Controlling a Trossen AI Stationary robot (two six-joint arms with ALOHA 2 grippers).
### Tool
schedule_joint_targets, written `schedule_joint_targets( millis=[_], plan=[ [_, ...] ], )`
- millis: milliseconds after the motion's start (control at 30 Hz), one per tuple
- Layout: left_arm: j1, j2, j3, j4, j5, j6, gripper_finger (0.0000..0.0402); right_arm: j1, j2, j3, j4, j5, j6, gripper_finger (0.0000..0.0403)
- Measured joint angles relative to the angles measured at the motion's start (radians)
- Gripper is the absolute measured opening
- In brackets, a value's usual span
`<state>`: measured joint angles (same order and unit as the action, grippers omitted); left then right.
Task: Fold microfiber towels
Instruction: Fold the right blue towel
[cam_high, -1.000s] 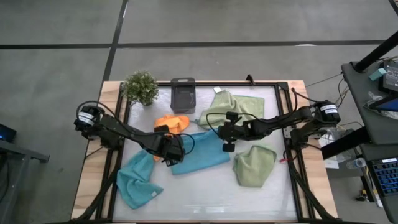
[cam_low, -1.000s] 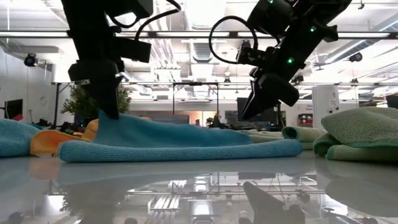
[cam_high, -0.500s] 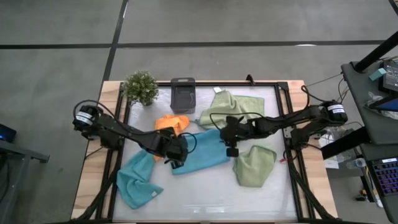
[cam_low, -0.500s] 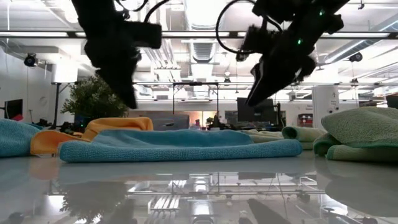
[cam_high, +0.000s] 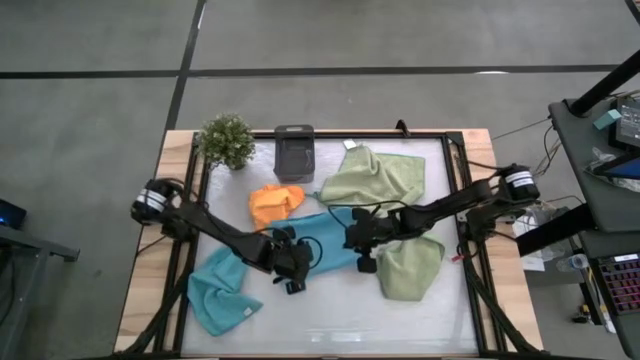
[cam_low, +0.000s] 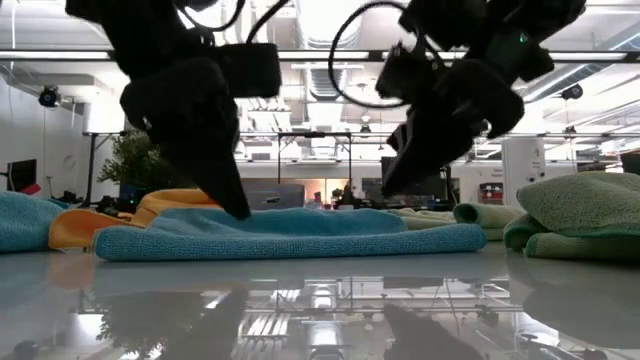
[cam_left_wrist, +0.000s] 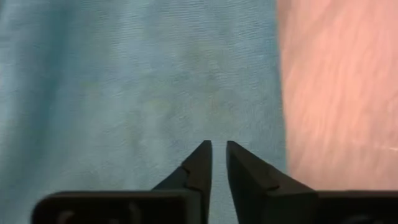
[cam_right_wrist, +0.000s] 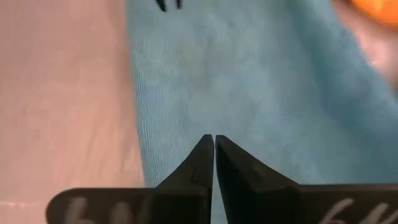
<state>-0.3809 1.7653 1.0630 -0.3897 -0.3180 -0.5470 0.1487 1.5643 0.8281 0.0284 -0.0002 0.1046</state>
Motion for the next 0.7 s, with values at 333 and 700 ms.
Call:
schedule_joint_targets(
  millis=[333,700],
  plan=[
    [-0.014,0.067,0.0,0.055,0.083,-0.101,0.0003,0.019,0.124,0.001,0.023,-0.012,0.081,0.0009],
    [-0.074,0.067,0.008,0.189,0.304,-0.136,0.0003,0.102,0.071,-0.001,-0.052,-0.16,0.044,0.0009]
  ],
)
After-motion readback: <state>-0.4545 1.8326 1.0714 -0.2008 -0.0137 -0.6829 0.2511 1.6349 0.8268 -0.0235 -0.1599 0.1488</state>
